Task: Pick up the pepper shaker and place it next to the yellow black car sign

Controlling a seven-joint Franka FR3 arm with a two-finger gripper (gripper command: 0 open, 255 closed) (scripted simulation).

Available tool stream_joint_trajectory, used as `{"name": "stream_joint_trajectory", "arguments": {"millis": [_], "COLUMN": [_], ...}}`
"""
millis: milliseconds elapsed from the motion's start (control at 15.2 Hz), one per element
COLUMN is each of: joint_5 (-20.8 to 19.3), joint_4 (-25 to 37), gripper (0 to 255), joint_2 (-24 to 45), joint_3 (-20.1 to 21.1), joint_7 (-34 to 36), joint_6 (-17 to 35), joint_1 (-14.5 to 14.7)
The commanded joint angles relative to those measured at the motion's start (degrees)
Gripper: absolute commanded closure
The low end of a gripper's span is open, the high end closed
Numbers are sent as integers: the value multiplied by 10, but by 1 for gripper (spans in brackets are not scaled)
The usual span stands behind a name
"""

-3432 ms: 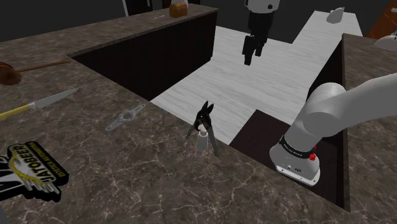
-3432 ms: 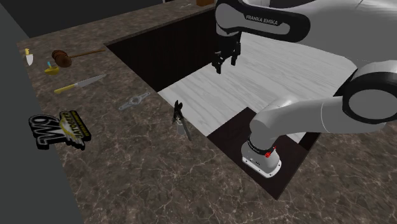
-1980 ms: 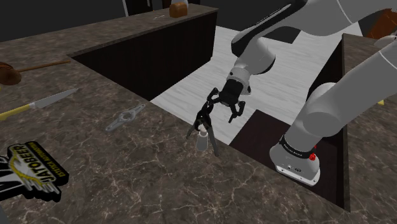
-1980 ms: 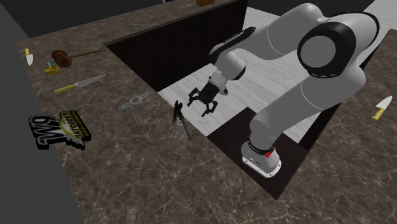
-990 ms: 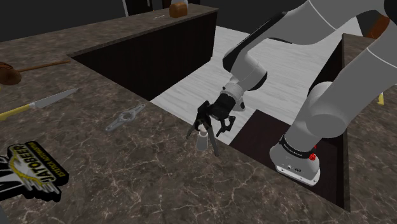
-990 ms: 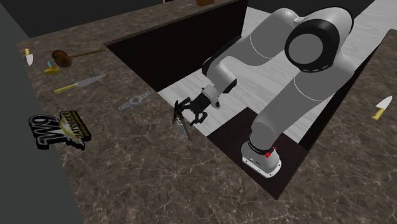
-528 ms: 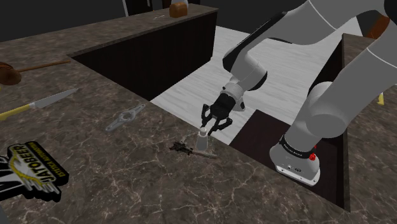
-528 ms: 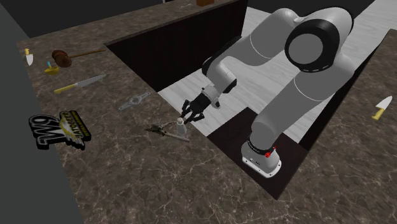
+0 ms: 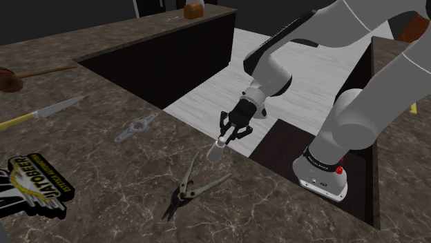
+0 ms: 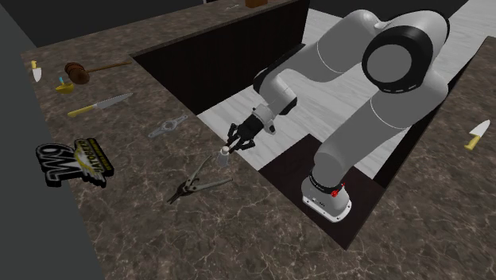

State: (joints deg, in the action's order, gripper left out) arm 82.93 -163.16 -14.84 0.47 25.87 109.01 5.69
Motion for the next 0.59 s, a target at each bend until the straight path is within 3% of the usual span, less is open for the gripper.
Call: {"name": "stream_joint_trajectory", "arguments": {"millis": [0, 528], "joint_5": [-6, -34], "joint_4": [-1, -1], "gripper": [255, 255], "joint_2": [-19, -95], "joint_3": [0, 0], "joint_7": [19, 98], "joint_6": [-2, -17], "joint_1": [0, -4]}}
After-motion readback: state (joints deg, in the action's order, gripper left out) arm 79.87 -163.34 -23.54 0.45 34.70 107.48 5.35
